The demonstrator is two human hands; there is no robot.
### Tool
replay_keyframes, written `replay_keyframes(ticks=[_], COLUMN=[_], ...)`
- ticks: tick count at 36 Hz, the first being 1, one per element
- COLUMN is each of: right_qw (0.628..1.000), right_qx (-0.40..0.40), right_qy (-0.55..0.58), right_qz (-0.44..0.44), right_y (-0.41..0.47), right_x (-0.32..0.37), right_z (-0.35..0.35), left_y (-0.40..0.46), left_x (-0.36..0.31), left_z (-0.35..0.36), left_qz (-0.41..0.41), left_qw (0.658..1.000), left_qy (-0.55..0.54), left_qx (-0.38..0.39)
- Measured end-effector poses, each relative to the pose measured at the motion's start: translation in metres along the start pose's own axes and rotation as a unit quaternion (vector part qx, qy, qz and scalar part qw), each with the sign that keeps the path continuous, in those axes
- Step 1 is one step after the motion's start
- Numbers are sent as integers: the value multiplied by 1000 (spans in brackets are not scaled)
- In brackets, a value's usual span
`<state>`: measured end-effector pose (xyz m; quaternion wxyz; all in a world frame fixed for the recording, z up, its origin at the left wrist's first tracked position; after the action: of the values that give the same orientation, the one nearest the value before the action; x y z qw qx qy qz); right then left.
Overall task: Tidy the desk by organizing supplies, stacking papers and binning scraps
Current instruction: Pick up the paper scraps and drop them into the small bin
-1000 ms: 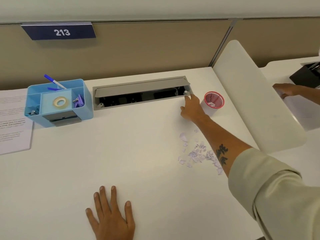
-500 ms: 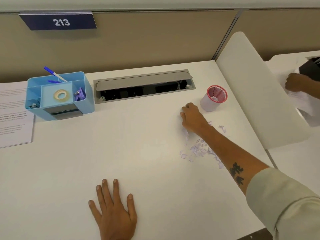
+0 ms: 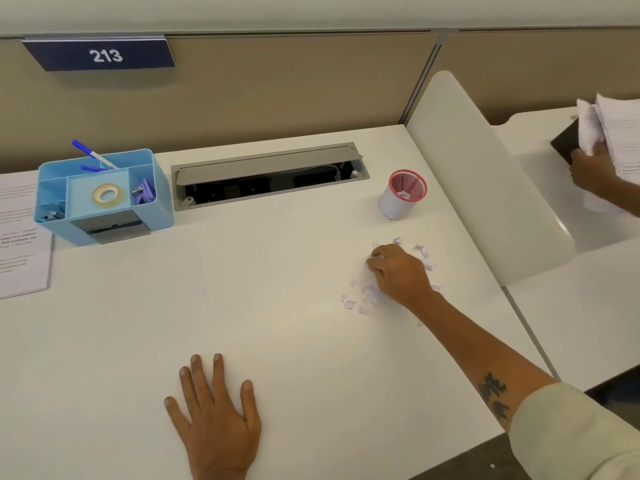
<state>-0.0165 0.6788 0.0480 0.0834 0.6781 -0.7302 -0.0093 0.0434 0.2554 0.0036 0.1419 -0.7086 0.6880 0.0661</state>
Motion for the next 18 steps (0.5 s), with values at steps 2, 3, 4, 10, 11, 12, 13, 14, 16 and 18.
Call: replay_keyframes(ticks=[2,3,4,10,11,12,13,14,16,18], right_qw=[999,998,996,959,949,938,928,919,908,909], right_qx=[0,-1,-7,-13,8,33,56,73,92,97], right_qy=[-10,-11,-6,40,54,72,95,121,165,185], right_qz=[34,58,84,279,311,336,355,367,374,360], right_y=[-2,-3,-3,-16,-19,-22,-24,-25,-24,-18], right_x=[-13,-20,-27,-67,-72,-75,-77,-78,-74,-67], right_z=[-5,-9,-15,-42,-38,-32,-27,-21,-10,-3], left_y=[1,1,2,-3,-2,-2,-3,-3,-4,-3], left_x=[1,1,2,-1,-1,-1,-2,-2,-2,-2], left_z=[0,0,0,-2,-2,-1,-1,-1,-1,-1], left_qz=[-2,-4,-7,-2,-2,-2,-1,-1,-2,-3], left_qw=[1000,1000,1000,1000,1000,1000,1000,1000,1000,1000], left_qy=[-1,-1,-2,-3,-3,-4,-5,-6,-5,-8], left_qx=[2,2,3,-1,-1,0,1,3,4,2])
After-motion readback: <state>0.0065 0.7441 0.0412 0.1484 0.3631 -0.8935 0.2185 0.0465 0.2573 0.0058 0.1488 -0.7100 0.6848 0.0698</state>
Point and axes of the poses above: each hand's wrist, its own y-axis towards the middle knuckle, its own z-axis out of the palm, x = y × z, the point moved 6 cm from there along y, towards the middle knuckle, and after that the axes turned 5 degrees about -z, right-handed, at the moved point
